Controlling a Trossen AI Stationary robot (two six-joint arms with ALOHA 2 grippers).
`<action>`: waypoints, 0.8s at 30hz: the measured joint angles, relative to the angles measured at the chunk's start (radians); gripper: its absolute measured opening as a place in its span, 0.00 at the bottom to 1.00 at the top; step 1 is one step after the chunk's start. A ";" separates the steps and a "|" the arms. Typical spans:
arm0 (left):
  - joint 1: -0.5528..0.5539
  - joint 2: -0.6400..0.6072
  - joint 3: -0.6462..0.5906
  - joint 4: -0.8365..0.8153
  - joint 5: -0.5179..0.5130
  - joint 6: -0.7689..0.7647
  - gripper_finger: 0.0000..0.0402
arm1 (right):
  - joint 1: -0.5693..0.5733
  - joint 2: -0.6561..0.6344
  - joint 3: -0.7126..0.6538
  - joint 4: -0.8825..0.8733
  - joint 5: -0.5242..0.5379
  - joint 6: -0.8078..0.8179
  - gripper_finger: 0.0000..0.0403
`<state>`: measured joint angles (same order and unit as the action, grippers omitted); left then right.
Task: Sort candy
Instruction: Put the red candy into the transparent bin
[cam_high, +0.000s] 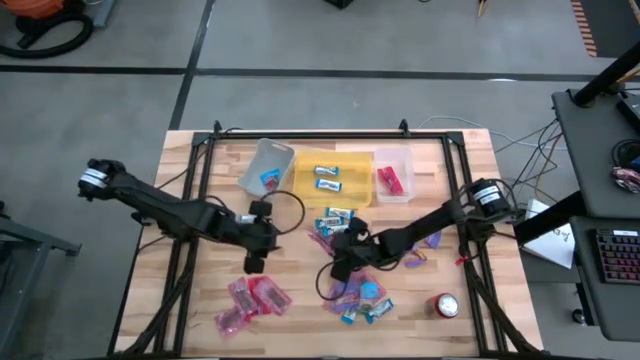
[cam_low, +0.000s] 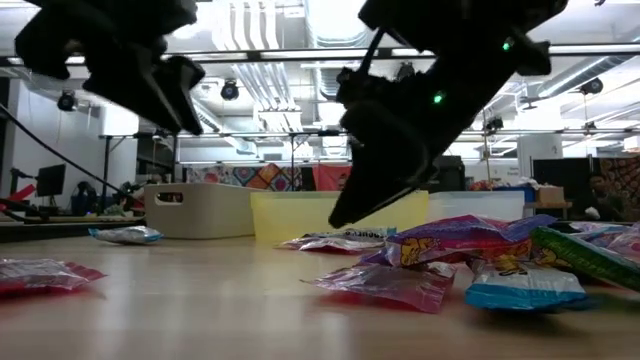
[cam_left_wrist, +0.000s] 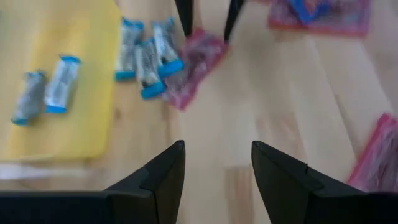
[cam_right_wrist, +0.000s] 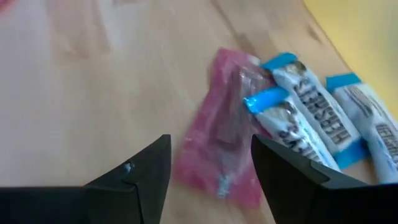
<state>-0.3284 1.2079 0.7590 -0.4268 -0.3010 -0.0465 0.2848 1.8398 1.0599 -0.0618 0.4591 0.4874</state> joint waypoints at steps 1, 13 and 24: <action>0.001 -0.018 0.000 0.007 -0.006 0.007 0.42 | -0.002 0.008 0.001 -0.009 0.009 0.001 0.53; 0.004 -0.200 -0.070 0.066 -0.010 0.069 0.42 | -0.022 0.082 0.006 0.030 -0.008 0.037 0.48; 0.006 -0.277 -0.155 0.123 -0.032 0.047 0.42 | -0.030 0.113 0.013 0.050 -0.035 0.031 0.15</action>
<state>-0.3225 0.9306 0.6039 -0.3042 -0.3328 0.0005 0.2550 1.9529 1.0733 -0.0121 0.4240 0.5187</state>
